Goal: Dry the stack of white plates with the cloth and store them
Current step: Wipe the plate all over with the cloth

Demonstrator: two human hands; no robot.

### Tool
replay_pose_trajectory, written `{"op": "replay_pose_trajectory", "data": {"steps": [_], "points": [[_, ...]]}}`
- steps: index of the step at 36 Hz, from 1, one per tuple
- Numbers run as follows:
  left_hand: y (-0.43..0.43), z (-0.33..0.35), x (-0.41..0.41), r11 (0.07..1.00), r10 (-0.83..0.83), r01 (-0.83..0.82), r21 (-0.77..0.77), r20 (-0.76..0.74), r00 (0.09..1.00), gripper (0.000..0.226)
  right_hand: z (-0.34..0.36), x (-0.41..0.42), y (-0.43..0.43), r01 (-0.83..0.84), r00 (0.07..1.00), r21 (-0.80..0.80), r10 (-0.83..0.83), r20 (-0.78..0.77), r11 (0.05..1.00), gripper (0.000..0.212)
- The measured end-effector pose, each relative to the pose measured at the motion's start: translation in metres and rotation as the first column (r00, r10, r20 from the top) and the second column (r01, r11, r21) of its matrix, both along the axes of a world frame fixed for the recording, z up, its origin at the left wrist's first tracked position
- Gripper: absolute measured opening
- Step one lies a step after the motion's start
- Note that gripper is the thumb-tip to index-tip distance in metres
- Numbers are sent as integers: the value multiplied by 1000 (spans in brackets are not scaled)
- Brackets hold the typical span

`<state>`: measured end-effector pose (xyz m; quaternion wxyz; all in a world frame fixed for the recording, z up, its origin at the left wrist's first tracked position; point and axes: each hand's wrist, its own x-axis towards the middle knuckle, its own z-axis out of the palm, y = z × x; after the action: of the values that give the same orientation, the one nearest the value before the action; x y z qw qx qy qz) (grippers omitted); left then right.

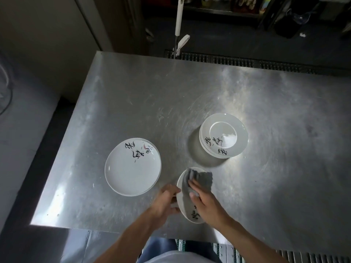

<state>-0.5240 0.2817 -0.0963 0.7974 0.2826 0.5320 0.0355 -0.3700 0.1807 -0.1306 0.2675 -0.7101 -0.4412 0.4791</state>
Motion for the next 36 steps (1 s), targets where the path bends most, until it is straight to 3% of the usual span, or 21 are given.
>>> {"op": "replay_pose_trajectory", "data": {"steps": [3, 4, 6, 8, 12, 15, 17, 19, 21, 24, 26, 29, 33, 36], "points": [[5, 2, 2, 991, -132, 131, 33, 15, 991, 37, 3, 0, -6, -214, 970, 74, 203, 137, 974, 47], [4, 2, 2, 988, -149, 148, 35, 34, 988, 36, -2, 3, -5, -234, 955, 85, 213, 205, 969, 47], [2, 1, 3, 990, -142, 142, 12, 51, 989, 50, -11, 10, -2, -121, 947, 22, 109, 303, 992, 48], [1, 2, 4, 989, -145, 146, 2, 51, 988, 60, -13, 11, -1, -59, 949, -19, 62, 309, 998, 48], [-3, 3, 5, 975, -220, 221, -4, 60, 974, 59, -9, 2, -6, -329, 919, 103, 293, 264, 939, 53], [-6, 2, 3, 966, -255, 257, -38, 58, 965, 64, -18, 16, -2, -110, 932, 51, 85, 353, 993, 51], [-7, 4, 5, 965, -257, 260, -44, 72, 964, 63, -19, 15, -5, -94, 951, 10, 87, 298, 995, 55], [-9, 6, 5, 969, -242, 245, -35, 75, 967, 56, -17, 6, -11, -237, 961, 83, 221, 167, 968, 58], [-11, 6, 6, 976, -213, 214, -35, 45, 976, 52, -13, 2, -15, -345, 934, 125, 327, 143, 930, 56], [-20, 6, 8, 995, -88, 86, -41, -36, 996, 49, -20, 13, -5, -326, 903, 128, 268, 337, 937, 52], [-28, 7, 11, 995, 64, -69, -69, -72, 995, 51, -25, 22, 3, -215, 884, -42, 213, 417, 976, 59], [-36, 7, 13, 976, 186, -191, -107, -51, 981, 49, -25, 27, 10, -100, 927, -185, 159, 338, 978, 59], [-27, 6, 8, 991, 118, -122, -56, -69, 991, 15, -16, 17, 2, -144, 988, -104, 148, 36, 984, 55], [-16, 6, 4, 1000, -17, 18, 4, -61, 998, 13, -11, 5, -15, -201, 980, 2, 201, 4, 980, 51]]}}
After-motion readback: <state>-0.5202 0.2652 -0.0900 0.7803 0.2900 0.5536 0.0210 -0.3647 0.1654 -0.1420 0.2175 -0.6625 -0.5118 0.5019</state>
